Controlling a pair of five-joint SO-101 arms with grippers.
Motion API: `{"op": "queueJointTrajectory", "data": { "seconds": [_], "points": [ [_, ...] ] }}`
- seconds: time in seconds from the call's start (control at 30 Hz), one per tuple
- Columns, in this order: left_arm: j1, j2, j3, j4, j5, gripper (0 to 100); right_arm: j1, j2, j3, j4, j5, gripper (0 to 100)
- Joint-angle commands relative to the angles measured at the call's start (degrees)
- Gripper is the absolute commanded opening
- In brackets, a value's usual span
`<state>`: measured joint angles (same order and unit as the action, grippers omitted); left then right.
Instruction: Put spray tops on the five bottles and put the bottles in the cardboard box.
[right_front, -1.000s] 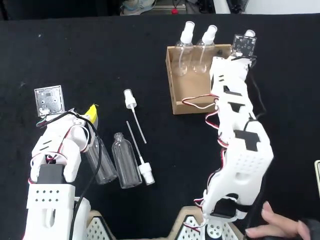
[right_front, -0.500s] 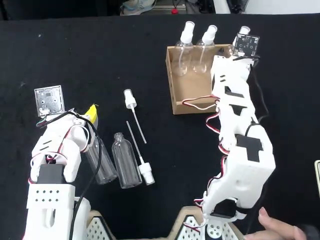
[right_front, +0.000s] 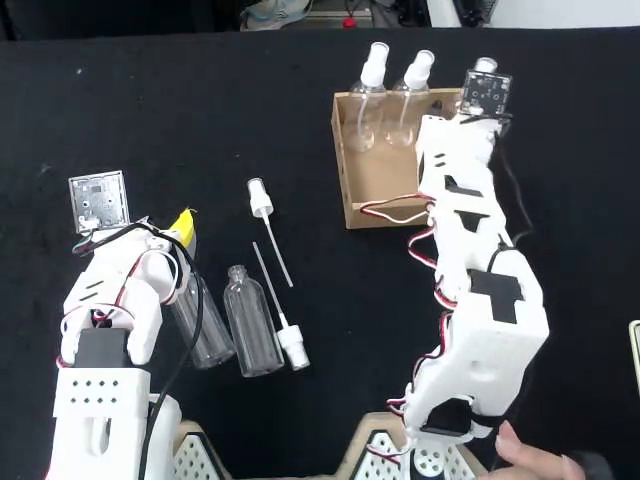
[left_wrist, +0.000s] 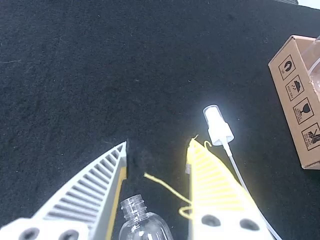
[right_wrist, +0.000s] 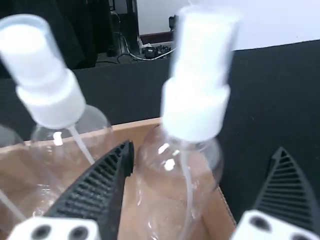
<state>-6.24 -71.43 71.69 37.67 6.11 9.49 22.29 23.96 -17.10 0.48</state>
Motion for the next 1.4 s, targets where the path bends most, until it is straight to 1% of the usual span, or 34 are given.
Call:
{"op": "queueJointTrajectory", "data": {
  "seconds": [0.0,0.4,0.63,1.13,1.37],
  "points": [
    [-0.7,-0.6,-1.2,-0.8,0.4,19,-1.3,-3.0,-0.4,0.3,0.5,37.8],
    [-0.7,-0.6,-1.2,-0.8,0.4,19,-1.3,-3.5,-0.2,0.3,0.5,37.8],
    [-0.7,-0.6,-1.2,-0.8,0.4,19,-1.3,-5.5,2.9,-0.2,0.5,37.8],
    [-0.6,-0.6,-1.2,-0.8,0.4,19,-0.9,-6.0,4.5,0.3,0.5,37.8],
    [-0.6,-0.6,-1.2,-0.9,0.4,19,-0.9,-11.0,8.9,0.3,0.4,37.8]
  ]
}}
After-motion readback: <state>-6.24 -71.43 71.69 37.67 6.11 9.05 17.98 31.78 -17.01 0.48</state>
